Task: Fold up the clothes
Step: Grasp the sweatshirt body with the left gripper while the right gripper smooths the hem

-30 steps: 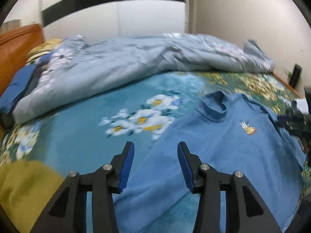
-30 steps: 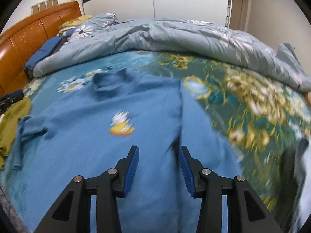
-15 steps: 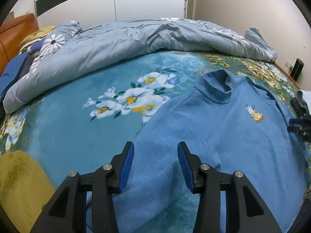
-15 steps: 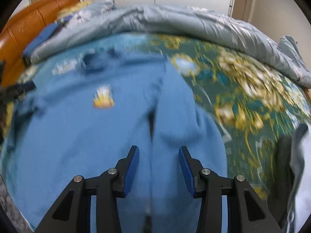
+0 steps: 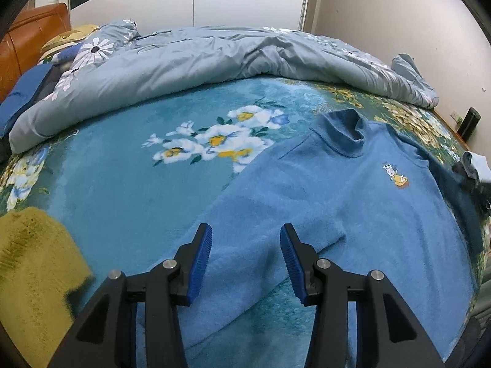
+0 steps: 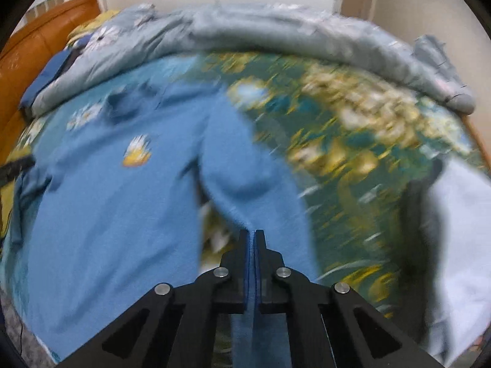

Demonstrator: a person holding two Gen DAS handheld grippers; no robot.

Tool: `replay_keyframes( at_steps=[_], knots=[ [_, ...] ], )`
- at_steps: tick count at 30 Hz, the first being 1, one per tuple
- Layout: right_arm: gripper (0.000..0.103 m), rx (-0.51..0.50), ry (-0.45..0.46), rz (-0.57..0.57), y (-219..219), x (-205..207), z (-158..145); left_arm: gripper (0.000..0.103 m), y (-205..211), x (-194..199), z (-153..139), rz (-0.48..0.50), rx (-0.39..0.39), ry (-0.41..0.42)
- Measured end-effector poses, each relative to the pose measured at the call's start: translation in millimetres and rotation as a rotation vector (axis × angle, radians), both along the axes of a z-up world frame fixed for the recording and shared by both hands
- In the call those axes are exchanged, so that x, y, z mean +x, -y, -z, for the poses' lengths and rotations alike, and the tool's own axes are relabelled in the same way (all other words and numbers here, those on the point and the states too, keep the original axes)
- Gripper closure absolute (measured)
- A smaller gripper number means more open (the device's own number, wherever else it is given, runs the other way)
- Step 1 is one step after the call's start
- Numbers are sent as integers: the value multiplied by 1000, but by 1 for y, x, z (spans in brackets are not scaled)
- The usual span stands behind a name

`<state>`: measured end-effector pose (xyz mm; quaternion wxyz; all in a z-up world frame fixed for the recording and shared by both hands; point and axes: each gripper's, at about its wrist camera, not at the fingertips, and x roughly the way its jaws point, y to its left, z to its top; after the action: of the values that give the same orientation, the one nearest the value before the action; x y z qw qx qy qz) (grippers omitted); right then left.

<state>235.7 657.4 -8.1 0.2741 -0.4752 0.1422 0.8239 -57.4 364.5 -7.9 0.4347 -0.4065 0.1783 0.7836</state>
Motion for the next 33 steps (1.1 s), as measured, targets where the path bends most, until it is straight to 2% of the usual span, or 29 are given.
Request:
replay_keyframes(
  at_steps=[5,9,15,21,24,26,28,33],
  knots=[
    [100,126,-6,157,-63,6,-31,55,-2,-9,2,-17,-1,8],
    [100,119,26,242,-108,4,-25,55,-10,-14,6,-16,-16,8],
    [100,102,69,266,-122,-4,1,55,-25,-18,8,19,-31,-1],
    [97,156,37,261,-110,-5,-8,55,-52,-22,9,116,-45,-27],
    [80,186,-7,274,-103,-2,-22,55,-70,-20,15,184,-75,-49],
    [61,224,-46,277,-95,-1,-33,55,-82,-18,20,220,-102,-62],
    [55,257,-78,275,-88,-1,-43,55,-91,-17,26,247,-125,-72],
    [54,259,-119,235,-68,-7,-52,55,-112,-18,39,297,-158,-87]
  ],
)
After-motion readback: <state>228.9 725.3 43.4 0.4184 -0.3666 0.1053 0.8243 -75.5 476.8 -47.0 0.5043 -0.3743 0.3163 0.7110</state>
